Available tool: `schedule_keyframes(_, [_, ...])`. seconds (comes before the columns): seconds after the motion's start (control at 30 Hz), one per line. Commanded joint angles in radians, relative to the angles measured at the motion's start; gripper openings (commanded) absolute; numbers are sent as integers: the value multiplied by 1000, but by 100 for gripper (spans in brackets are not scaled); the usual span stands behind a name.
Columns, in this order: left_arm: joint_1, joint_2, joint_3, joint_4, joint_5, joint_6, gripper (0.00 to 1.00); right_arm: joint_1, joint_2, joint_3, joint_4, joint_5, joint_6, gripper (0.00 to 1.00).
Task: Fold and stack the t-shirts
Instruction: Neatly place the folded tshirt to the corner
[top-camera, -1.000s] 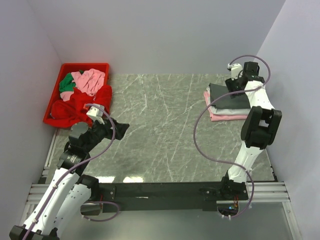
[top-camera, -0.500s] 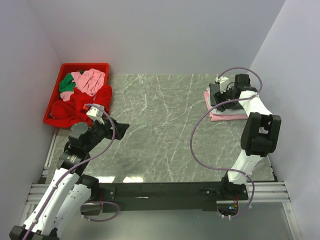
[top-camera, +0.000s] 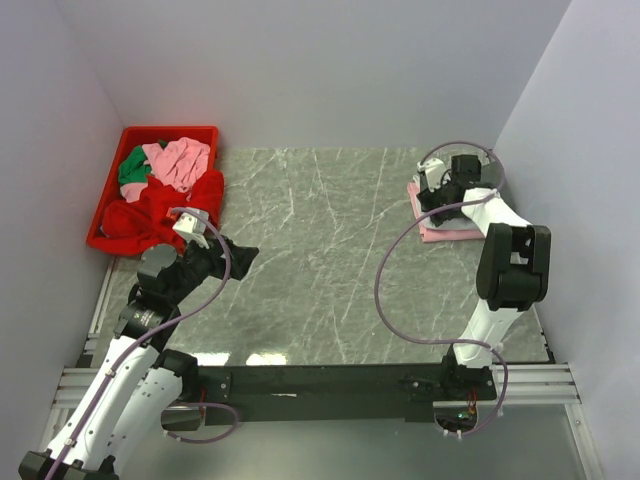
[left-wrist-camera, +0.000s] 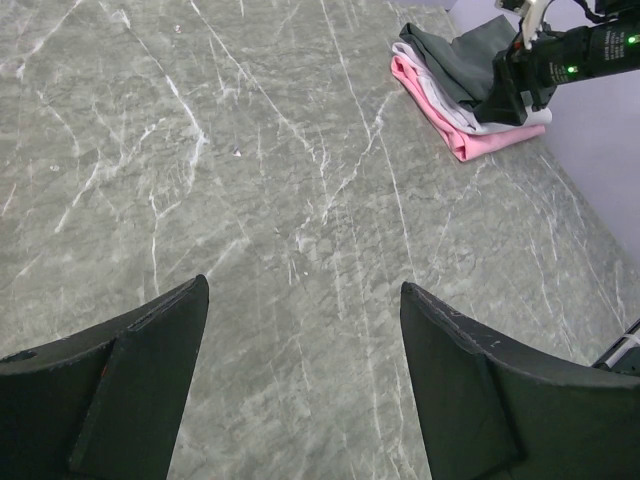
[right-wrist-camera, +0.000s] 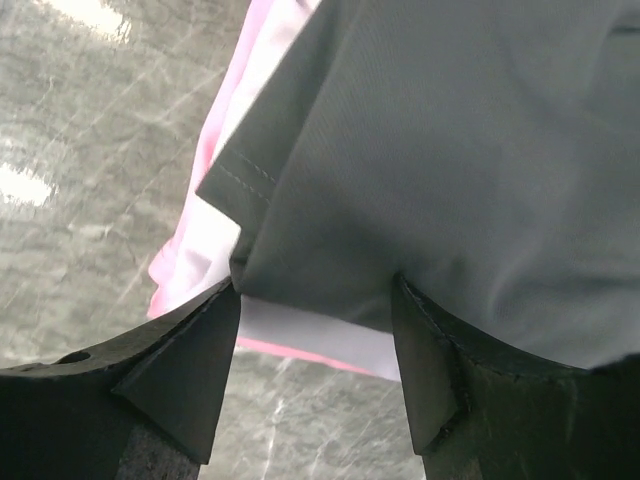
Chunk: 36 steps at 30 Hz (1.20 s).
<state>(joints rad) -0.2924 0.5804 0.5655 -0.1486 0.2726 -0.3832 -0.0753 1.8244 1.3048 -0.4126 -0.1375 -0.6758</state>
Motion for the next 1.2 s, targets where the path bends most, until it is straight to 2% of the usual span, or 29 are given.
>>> schedule_keyframes(0.0, [-1, -5, 19, 12, 5, -3, 82, 22, 13, -6, 97, 84, 18, 69])
schedule_keyframes(0.63, [-1, -8, 19, 12, 8, -3, 82, 71, -27, -148, 285, 279, -36, 71])
schedule_keyframes(1.17, [-1, -8, 19, 9, 8, -5, 82, 203, -30, -196, 334, 269, -30, 71])
